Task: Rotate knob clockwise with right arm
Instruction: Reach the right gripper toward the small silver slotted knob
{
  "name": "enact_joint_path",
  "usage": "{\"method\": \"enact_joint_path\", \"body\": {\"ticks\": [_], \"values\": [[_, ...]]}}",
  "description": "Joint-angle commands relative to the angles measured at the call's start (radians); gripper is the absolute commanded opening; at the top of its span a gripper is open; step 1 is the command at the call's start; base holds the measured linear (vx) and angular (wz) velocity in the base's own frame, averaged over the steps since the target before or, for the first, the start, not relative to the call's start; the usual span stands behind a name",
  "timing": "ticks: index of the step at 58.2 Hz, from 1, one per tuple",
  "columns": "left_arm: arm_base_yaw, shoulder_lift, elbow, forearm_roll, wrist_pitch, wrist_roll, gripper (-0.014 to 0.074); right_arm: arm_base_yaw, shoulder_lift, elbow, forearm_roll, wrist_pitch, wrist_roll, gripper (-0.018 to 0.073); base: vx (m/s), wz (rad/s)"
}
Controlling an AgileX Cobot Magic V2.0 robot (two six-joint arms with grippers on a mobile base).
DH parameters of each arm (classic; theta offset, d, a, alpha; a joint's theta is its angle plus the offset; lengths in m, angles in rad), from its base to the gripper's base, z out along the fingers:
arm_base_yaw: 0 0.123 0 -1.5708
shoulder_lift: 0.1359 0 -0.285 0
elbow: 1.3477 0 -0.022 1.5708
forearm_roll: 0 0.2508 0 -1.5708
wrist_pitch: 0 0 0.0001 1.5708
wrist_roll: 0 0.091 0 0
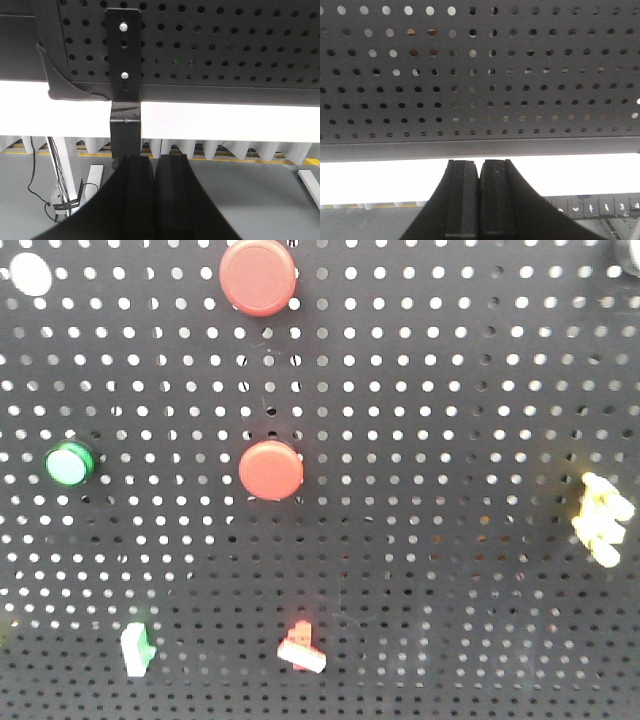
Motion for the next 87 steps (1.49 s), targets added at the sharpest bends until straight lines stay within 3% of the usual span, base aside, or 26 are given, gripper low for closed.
{"method": "enact_joint_path", "body": {"ticks": [1,34,49,57,77,87], "values": [[0.002,-0.010,0.010,-0.007,-0.073,-0.007,-0.0006,-0.003,-0.011,0.006,-0.007,-0.083,0.000,-0.0006,0.04,0.00],[0.002,-0.010,0.010,-0.007,-0.073,-0.007,-0.0006,-0.003,-0.011,0.006,-0.007,-0.091,0.000,-0.0006,0.01,0.00],[0.002,-0.010,0.010,-0.007,-0.073,-0.007,-0.0006,-0.003,-0.010,-0.039,0.001,-0.312,0.000,-0.0006,0.00,0.00],[0.002,-0.010,0.010,-0.007,-0.073,-0.007,-0.0006,-0.003,0.056,-0.218,0.001,-0.277,0.000,-0.0006,0.00,0.00],[0.002,-0.010,0.010,-0.007,-0.073,-0.007,-0.0006,-0.003,0.569,-0.948,0.002,-0.087,-0.018,-0.0006,0.00,0.00],[0.002,-0.010,0.010,-0.007,-0.073,-0.007,-0.0006,-0.003,0.696,-1.116,0.034,-0.057,-0.015,-0.0006,0.00,0.00]]}}
